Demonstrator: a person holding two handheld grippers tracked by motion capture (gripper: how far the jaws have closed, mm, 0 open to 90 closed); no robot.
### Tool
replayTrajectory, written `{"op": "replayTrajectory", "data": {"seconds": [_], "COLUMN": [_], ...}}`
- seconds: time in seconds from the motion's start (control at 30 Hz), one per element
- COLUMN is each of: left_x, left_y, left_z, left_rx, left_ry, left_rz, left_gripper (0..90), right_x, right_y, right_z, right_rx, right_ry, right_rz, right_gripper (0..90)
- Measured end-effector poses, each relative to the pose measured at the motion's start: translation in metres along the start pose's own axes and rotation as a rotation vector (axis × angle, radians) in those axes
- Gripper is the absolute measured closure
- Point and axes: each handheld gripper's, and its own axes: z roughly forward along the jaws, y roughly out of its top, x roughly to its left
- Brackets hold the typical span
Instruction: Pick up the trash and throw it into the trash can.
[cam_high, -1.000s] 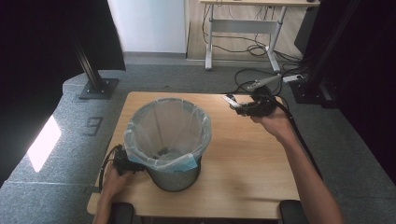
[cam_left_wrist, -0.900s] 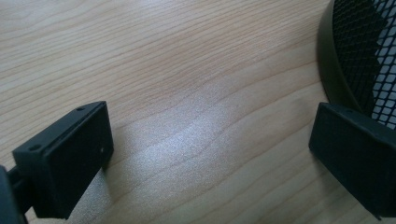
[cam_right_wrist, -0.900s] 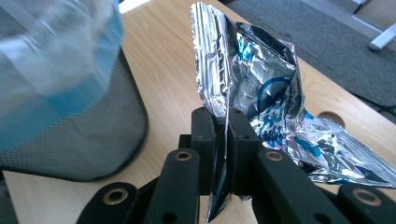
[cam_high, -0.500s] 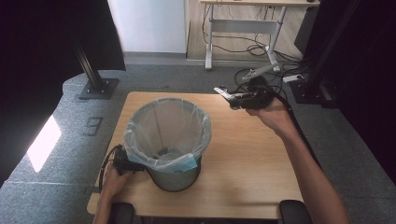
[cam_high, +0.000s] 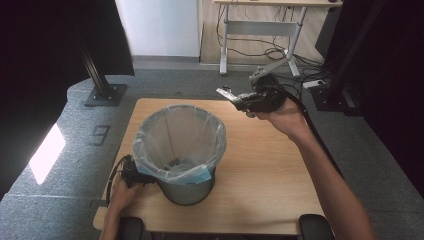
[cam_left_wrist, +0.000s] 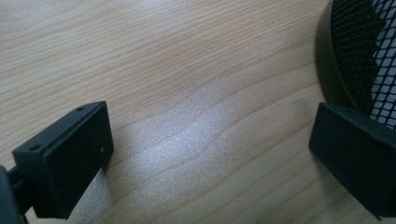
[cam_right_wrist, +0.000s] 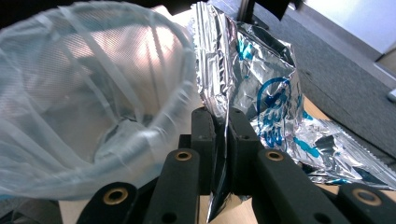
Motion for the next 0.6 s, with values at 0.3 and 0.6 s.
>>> {"op": "replayTrajectory", "data": {"seconds": [0.3, 0.6], "left_x": [0.000, 0.000], "left_y": [0.000, 0.000], "left_z": [0.000, 0.000], "left_rx": [0.000, 0.000], "left_ry": [0.000, 0.000], "left_rz": [0.000, 0.000], "left_gripper": [0.0, 0.0], "right_x": [0.022, 0.049], "right_y": [0.024, 0.046], "right_z": [0.002, 0.016], "right_rx": [-0.005, -0.013], "right_ry": [0.024, 0.079], "right_rz": [-0.068, -0.136], "right_gripper": [82.8, 82.7]}}
